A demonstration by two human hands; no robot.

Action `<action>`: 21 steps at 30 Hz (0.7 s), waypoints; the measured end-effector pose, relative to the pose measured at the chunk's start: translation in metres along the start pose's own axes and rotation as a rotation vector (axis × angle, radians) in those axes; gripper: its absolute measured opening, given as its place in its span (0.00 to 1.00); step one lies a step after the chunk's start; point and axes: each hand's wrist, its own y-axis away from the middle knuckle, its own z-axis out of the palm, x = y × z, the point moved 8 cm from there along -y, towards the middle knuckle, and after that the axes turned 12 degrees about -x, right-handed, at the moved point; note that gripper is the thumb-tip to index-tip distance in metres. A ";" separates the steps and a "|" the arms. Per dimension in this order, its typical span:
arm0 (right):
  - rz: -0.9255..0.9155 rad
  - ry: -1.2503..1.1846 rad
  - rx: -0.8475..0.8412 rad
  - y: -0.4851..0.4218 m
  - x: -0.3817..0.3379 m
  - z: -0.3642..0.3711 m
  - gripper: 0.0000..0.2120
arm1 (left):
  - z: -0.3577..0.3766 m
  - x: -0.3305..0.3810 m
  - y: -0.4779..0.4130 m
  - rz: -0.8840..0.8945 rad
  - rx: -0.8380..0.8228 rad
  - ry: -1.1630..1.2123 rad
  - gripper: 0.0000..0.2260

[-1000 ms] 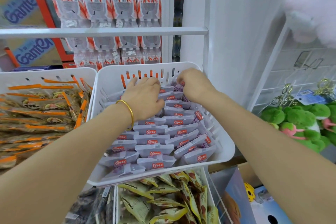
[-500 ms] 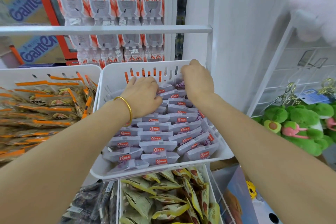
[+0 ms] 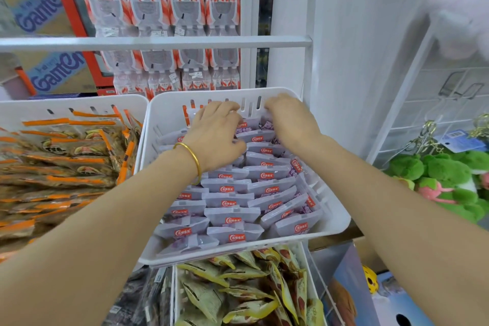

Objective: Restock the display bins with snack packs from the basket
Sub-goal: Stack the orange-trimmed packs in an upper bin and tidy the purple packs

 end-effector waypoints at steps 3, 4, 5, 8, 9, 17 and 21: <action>-0.074 -0.094 0.105 0.017 -0.007 -0.002 0.21 | 0.008 0.001 0.003 0.031 0.001 -0.031 0.25; -0.094 -0.116 0.114 0.021 -0.010 -0.001 0.21 | 0.010 0.002 0.001 0.033 -0.014 -0.030 0.24; -0.104 -0.124 0.106 0.022 -0.011 0.002 0.21 | 0.011 0.001 0.000 0.034 -0.022 -0.026 0.23; -0.077 -0.106 0.058 0.015 -0.005 0.014 0.21 | 0.010 -0.004 0.001 0.037 -0.009 -0.029 0.23; -0.062 -0.112 0.052 0.013 -0.002 0.015 0.20 | 0.010 -0.006 0.002 0.043 -0.002 -0.040 0.23; -0.037 -0.223 -0.147 0.003 -0.006 0.037 0.20 | -0.001 -0.015 0.011 0.043 0.066 0.008 0.36; 0.019 -0.325 -0.106 0.008 -0.004 0.032 0.17 | 0.008 -0.005 0.003 0.039 -0.008 -0.034 0.33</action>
